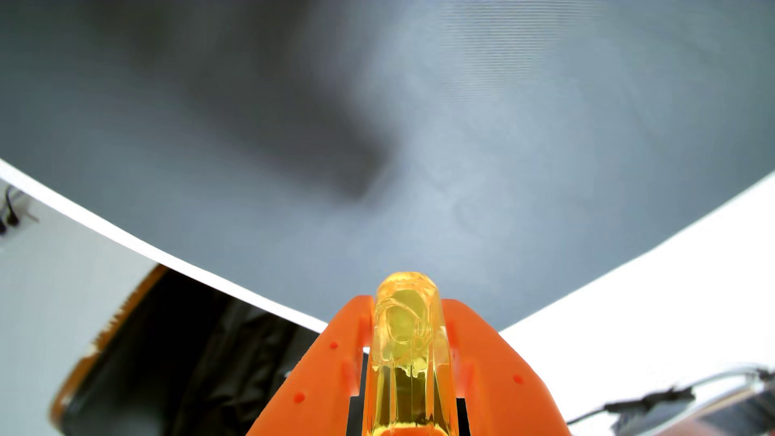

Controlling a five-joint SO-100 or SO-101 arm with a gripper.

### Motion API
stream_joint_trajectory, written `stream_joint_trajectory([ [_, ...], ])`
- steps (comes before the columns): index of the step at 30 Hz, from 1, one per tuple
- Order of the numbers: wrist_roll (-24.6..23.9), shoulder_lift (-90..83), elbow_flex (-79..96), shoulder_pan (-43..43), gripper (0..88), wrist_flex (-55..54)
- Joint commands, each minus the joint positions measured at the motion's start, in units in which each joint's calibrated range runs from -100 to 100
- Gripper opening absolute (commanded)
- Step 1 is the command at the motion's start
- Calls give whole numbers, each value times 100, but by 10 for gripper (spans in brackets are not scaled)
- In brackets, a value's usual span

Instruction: Grab the eyedrops

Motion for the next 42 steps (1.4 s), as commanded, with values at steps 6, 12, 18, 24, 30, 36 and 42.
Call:
stream_joint_trajectory([
  [6, -1040, -1348, 312, -277, 6, 70],
  [12, -1778, -1407, 357, -310, 6, 1],
  [18, -2359, -1415, 573, -318, 6, -354],
  [24, -2637, -1415, 735, -318, 6, -692],
  [30, -2647, -1415, 744, -310, 6, -769],
  [36, -2647, -1424, 744, -310, 6, -752],
  [42, -2647, -1432, 744, -310, 6, -726],
])
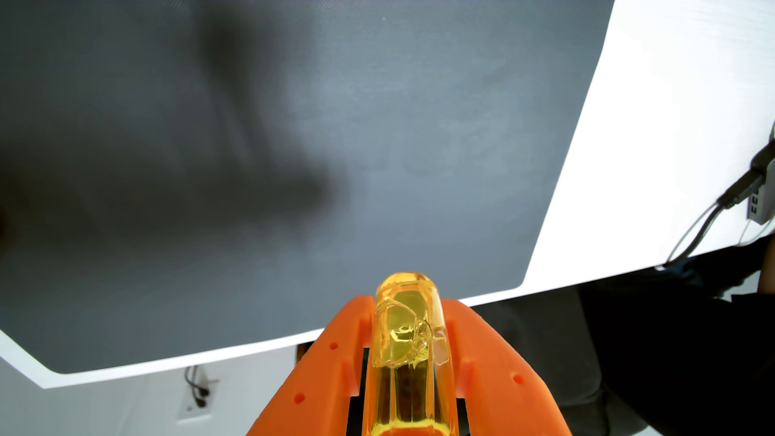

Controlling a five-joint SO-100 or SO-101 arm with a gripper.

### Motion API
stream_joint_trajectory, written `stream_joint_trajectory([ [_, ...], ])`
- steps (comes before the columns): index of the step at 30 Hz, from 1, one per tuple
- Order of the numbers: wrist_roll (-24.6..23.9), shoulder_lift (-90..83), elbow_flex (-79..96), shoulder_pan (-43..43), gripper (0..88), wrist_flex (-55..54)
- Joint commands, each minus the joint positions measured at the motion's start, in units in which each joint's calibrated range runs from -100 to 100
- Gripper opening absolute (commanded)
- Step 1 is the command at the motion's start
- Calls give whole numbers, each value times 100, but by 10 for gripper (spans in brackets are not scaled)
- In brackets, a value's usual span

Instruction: Grab the eyedrops

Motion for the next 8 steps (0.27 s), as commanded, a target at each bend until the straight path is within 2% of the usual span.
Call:
stream_joint_trajectory([
  [1, -21, -305, -5, -33, 6, -3],
  [8, -16, -305, 4, -16, 6, -3],
])
